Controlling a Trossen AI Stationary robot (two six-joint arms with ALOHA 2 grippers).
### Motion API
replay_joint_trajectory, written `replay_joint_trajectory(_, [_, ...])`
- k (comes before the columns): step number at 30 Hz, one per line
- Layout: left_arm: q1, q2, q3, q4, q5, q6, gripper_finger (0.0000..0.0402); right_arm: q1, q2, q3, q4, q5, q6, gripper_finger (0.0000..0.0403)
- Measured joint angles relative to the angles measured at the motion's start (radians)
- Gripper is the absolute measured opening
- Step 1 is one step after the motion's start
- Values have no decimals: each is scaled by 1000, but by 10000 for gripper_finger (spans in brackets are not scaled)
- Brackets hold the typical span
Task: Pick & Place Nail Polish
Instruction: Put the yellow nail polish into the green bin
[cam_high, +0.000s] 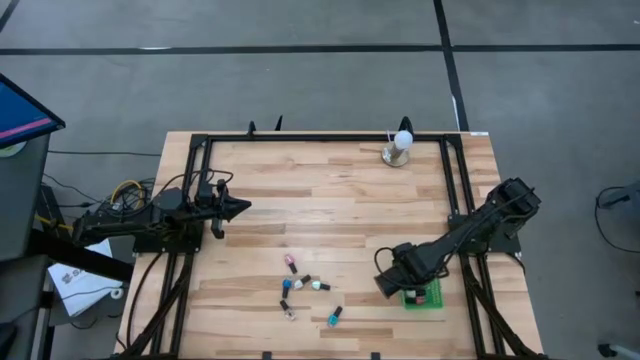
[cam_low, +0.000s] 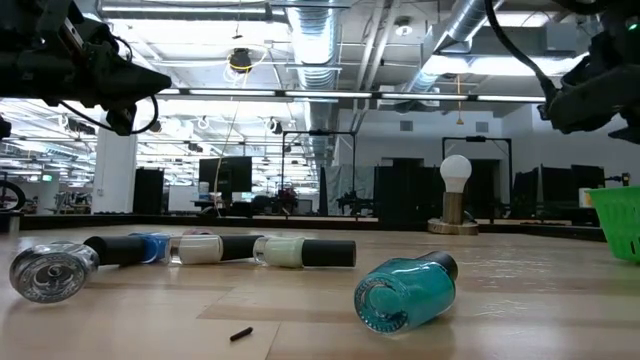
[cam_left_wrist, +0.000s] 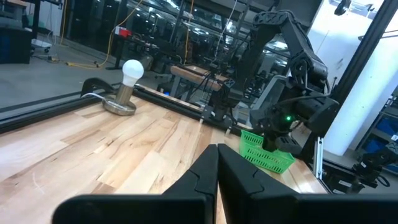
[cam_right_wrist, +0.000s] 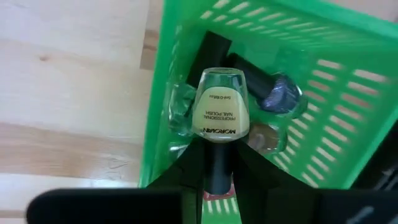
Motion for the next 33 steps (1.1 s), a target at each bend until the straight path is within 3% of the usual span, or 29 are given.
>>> replay_joint_trajectory(33, [0, 0, 0, 0, 0, 0, 1, -19, 6, 0, 30, 7, 3, 61])
